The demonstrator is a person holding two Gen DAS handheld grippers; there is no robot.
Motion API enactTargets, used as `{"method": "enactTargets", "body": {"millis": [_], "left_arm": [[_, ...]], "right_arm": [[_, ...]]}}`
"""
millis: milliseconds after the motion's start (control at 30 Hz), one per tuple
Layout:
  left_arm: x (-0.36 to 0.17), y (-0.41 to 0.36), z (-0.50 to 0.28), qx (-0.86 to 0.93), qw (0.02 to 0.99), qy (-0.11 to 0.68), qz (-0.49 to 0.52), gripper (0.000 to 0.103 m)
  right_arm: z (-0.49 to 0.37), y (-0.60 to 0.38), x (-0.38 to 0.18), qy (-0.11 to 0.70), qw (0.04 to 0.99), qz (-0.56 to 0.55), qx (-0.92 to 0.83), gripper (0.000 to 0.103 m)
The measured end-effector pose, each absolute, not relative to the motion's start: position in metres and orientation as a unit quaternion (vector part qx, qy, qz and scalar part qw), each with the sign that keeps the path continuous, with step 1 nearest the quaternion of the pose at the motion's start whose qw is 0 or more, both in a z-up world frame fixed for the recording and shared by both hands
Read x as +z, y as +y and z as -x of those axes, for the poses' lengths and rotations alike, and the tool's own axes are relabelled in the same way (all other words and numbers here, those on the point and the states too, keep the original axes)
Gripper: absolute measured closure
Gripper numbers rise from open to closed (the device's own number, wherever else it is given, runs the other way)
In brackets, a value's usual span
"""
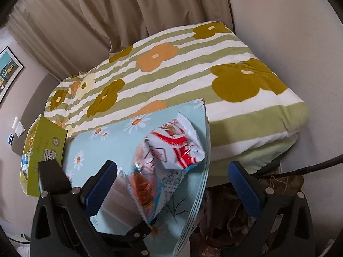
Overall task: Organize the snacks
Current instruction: 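Grasp the pink-white box with left tool while right tool grasps shrimp-flake bag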
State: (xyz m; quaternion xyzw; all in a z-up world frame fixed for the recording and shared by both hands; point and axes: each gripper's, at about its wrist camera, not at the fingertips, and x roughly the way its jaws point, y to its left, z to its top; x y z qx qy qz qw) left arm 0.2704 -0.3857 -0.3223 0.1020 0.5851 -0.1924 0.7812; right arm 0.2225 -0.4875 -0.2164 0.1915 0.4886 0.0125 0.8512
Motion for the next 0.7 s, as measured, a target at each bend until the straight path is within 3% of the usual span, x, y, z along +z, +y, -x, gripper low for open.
{"method": "enactTargets", "body": {"millis": [133, 200, 233, 267, 700], "left_arm": [[-0.322, -0.386, -0.267, -0.203, 0.785, 0.573, -0.116, 0.003], [-0.318, -0.384, -0.266, -0.216, 0.786, 0.568, -0.117, 0.011], [-0.316, -0.382, -0.266, -0.220, 0.787, 0.564, -0.118, 0.023], [-0.313, -0.380, -0.266, -0.226, 0.789, 0.560, -0.116, 0.028], [-0.311, -0.352, -0.275, -0.223, 0.781, 0.575, -0.096, 0.030]], "right_arm": [[-0.226, -0.490, -0.221, 0.487, 0.852, -0.190, 0.017, 0.000], [-0.227, -0.489, -0.222, 0.484, 0.855, -0.186, 0.022, 0.000], [-0.228, -0.488, -0.222, 0.482, 0.856, -0.185, 0.025, 0.000], [-0.229, -0.487, -0.223, 0.481, 0.857, -0.183, 0.026, 0.000], [-0.245, -0.461, -0.233, 0.475, 0.871, -0.113, 0.057, 0.000]]}}
